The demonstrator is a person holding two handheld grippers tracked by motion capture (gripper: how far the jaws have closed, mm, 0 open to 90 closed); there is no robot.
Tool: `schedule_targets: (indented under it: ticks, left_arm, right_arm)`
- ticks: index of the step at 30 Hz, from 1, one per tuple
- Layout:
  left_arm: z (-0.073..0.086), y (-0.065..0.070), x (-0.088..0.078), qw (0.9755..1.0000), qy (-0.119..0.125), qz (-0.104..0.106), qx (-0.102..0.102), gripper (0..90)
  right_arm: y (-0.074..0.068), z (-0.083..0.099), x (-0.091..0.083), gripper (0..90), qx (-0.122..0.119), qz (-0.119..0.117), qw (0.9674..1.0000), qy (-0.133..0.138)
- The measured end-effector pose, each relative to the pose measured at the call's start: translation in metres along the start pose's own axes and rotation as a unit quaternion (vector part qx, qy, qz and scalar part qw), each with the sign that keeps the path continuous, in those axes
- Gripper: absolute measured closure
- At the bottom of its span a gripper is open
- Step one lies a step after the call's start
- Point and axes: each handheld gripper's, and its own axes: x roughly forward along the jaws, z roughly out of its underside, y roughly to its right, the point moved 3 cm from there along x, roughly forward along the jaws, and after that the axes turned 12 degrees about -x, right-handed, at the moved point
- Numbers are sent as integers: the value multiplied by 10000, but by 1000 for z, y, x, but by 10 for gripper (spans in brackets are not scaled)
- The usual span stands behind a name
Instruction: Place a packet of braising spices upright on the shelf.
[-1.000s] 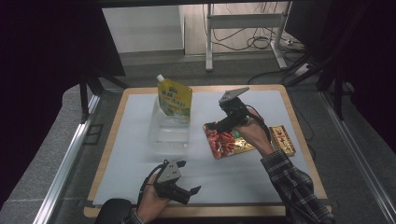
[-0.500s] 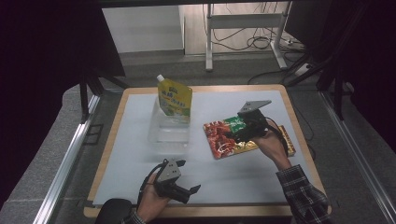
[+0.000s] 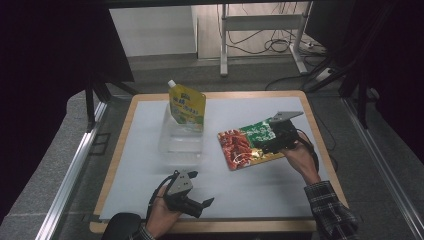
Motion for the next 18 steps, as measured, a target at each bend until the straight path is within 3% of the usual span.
schedule_targets:
  ticks: [9,18]
  left_arm:
    - [0,1,1,10000,-25,19,14,4]
    - [1,1,2,10000,-42,32,29,4]
  right_arm:
    - [31,32,16,0,423,203,9985,-295]
    - [46,49,31,1,740,231,9955,-539]
